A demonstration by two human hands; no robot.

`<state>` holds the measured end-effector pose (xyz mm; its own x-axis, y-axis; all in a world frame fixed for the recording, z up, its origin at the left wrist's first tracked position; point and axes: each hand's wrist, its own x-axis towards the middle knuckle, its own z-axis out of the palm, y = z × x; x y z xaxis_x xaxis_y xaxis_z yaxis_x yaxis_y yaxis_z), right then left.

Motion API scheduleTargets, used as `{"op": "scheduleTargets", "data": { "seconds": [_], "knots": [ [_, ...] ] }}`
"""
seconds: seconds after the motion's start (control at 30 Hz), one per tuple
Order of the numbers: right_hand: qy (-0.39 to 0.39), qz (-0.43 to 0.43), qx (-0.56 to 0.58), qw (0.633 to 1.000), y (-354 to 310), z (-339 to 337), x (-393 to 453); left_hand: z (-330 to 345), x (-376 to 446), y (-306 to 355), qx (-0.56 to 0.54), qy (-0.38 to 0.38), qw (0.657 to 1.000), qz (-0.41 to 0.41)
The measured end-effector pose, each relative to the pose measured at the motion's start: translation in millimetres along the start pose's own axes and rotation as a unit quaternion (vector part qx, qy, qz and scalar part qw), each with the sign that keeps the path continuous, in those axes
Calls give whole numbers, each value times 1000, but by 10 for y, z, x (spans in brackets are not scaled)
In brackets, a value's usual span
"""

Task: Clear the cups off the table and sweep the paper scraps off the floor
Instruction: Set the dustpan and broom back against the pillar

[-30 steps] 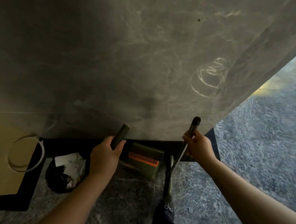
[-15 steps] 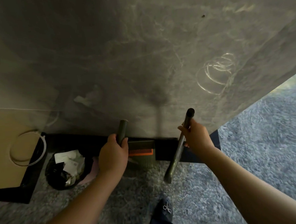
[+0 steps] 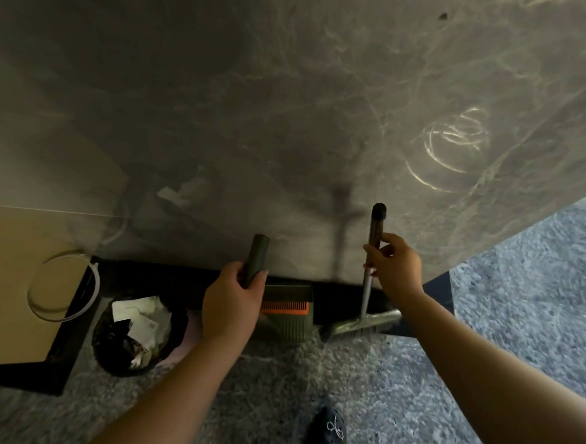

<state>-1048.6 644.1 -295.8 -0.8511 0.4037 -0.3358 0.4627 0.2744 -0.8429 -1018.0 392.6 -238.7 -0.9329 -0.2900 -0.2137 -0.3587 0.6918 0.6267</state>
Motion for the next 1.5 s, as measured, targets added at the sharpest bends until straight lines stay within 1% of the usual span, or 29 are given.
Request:
{"op": "scheduleTargets", "data": {
  "seconds": [0.1, 0.17, 0.33, 0.43, 0.5, 0.63, 0.77, 0.8, 0.87, 0.93, 0.97, 1.0, 1.03, 1.07, 1.1, 1.2, 1.27, 1.5],
  "knots": [
    [-17, 2, -11, 1000, -44, 40, 184, 39, 72, -24, -25, -27, 999, -23],
    [-13, 12, -10, 1000, -77, 79, 334, 52, 123, -78, -38, -53, 997, -35],
    [37, 48, 29, 998, -119, 135, 597, 52, 130, -158, -57, -67, 995, -36],
    [52, 91, 87, 991, -138, 227, 584, 61, 122, -181, -69, -74, 994, -34],
    [35, 108, 118, 986, -105, 312, 491, 61, 120, -197, -74, -73, 994, -36],
    [-27, 81, 77, 993, 43, 419, 296, 22, 123, -217, -71, -64, 995, -29],
    [-90, 76, 68, 991, 132, 454, 152, 3, 170, -216, -70, -62, 996, -15],
    [-90, 77, 63, 991, 152, 453, 147, 11, 173, -208, -72, -62, 995, -13],
    [-56, 92, 23, 994, 250, 415, 90, 37, 161, -191, -80, -62, 995, -8],
    [-22, 134, -104, 985, 516, 397, -109, 65, 131, -182, -90, -62, 994, -9],
    [-40, 172, -150, 973, 692, 408, -301, 82, 111, -181, -95, -64, 993, -12],
    [-83, 221, -157, 959, 868, 443, -514, 88, 95, -178, -102, -64, 993, -13],
    [-131, 271, -131, 945, 1000, 475, -743, 91, 85, -177, -107, -64, 992, -14],
    [-164, 307, -90, 933, 1094, 518, -939, 94, 68, -187, -109, -66, 992, -10],
    [-174, 318, -63, 930, 1154, 551, -1067, 99, 60, -196, -107, -67, 992, -7],
    [-158, 256, -75, 951, 1265, 570, -1175, 100, 19, -234, -108, -71, 992, 5],
    [-149, 230, -72, 959, 1255, 522, -1166, 107, 2, -270, -111, -67, 992, 8],
    [-150, 212, -75, 963, 1279, 241, -1172, 65, -1, -332, -83, -79, 993, -5]
  ]
}}
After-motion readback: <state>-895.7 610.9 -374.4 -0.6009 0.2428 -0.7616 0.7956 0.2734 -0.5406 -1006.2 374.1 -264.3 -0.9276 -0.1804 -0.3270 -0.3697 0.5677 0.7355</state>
